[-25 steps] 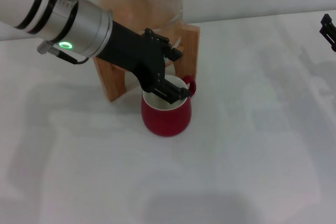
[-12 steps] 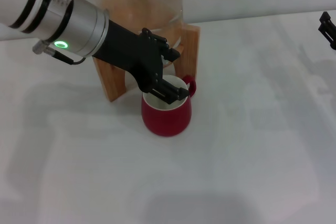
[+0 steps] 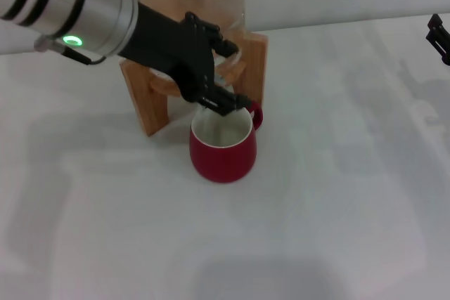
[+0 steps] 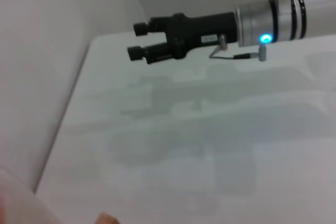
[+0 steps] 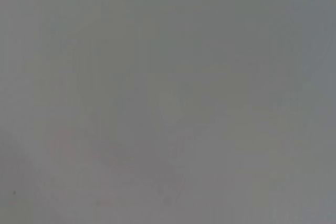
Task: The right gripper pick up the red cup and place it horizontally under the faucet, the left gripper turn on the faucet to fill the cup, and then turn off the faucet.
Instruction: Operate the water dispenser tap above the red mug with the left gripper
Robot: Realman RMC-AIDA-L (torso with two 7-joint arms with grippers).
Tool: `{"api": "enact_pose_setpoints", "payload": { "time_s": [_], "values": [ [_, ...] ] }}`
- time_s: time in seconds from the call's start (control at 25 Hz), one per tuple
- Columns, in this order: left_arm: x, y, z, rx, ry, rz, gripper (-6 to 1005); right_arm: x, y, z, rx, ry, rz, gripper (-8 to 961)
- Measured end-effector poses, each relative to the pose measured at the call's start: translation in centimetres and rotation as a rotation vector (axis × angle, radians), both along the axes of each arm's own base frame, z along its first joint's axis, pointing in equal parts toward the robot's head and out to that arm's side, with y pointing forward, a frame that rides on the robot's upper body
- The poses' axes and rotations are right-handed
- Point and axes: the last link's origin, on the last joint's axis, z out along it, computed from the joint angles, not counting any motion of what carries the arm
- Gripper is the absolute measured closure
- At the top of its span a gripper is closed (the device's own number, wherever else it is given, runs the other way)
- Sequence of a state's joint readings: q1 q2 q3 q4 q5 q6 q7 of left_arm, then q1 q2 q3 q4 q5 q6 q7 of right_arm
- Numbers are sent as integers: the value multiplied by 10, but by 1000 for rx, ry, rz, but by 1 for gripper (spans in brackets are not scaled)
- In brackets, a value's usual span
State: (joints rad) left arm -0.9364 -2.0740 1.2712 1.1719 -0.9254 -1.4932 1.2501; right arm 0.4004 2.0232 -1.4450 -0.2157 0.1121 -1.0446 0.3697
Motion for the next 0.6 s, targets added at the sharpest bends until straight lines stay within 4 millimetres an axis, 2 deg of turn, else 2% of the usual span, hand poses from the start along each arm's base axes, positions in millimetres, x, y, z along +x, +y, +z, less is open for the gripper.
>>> {"api": "enact_pose_setpoints", "payload": {
  "time_s": [0.6],
  "values": [
    [-2, 0, 2, 11, -17, 34, 169, -1, 1, 1, 3, 0, 3, 109]
  ]
}}
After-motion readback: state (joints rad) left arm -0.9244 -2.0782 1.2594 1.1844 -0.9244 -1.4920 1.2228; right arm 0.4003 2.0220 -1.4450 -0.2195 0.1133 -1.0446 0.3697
